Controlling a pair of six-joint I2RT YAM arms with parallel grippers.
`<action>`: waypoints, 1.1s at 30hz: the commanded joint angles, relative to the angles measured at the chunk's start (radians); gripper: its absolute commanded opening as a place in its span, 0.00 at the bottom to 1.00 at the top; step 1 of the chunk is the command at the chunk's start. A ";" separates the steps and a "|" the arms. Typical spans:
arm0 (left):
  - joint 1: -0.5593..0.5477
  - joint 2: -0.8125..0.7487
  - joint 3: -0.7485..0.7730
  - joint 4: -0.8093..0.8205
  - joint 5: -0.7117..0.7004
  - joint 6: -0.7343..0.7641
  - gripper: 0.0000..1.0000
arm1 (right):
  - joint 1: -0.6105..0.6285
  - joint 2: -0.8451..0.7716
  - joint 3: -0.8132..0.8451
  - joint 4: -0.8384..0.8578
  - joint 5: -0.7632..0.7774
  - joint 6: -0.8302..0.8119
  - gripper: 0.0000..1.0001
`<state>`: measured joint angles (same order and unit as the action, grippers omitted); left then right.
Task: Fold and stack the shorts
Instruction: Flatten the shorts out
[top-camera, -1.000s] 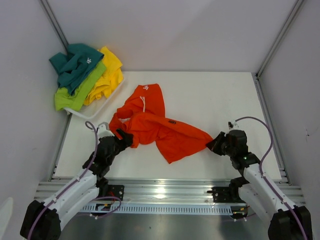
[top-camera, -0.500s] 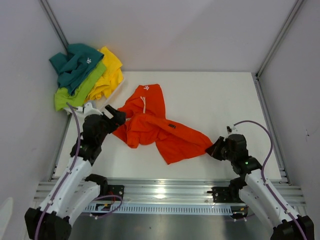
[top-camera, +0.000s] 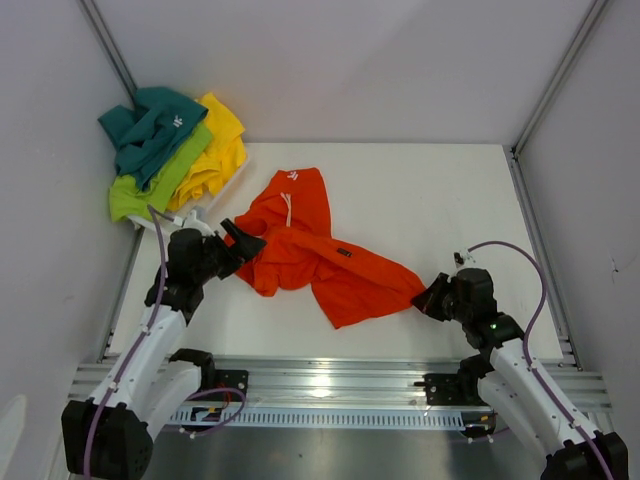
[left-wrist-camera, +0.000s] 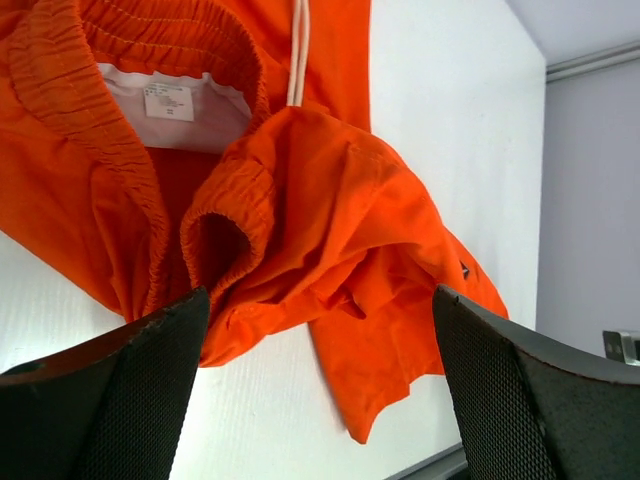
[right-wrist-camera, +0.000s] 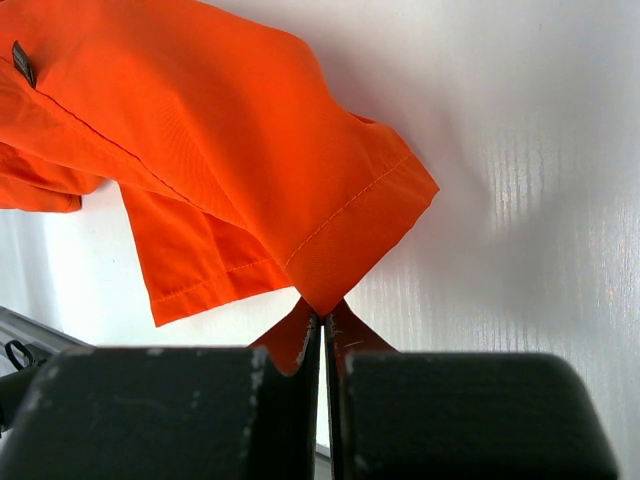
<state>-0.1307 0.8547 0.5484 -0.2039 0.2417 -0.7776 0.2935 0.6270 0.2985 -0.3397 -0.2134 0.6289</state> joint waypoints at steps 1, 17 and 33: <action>0.006 -0.052 -0.019 0.024 0.045 -0.031 0.93 | 0.007 -0.015 0.005 -0.001 0.012 -0.001 0.00; 0.006 0.107 -0.045 0.181 0.067 -0.058 0.84 | 0.006 -0.027 0.007 -0.008 0.011 -0.003 0.00; 0.006 0.250 -0.097 0.399 -0.025 -0.123 0.48 | 0.006 -0.044 0.001 -0.009 0.003 -0.001 0.00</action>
<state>-0.1303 1.0725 0.4465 0.1112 0.2462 -0.8761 0.2935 0.5941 0.2981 -0.3420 -0.2089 0.6289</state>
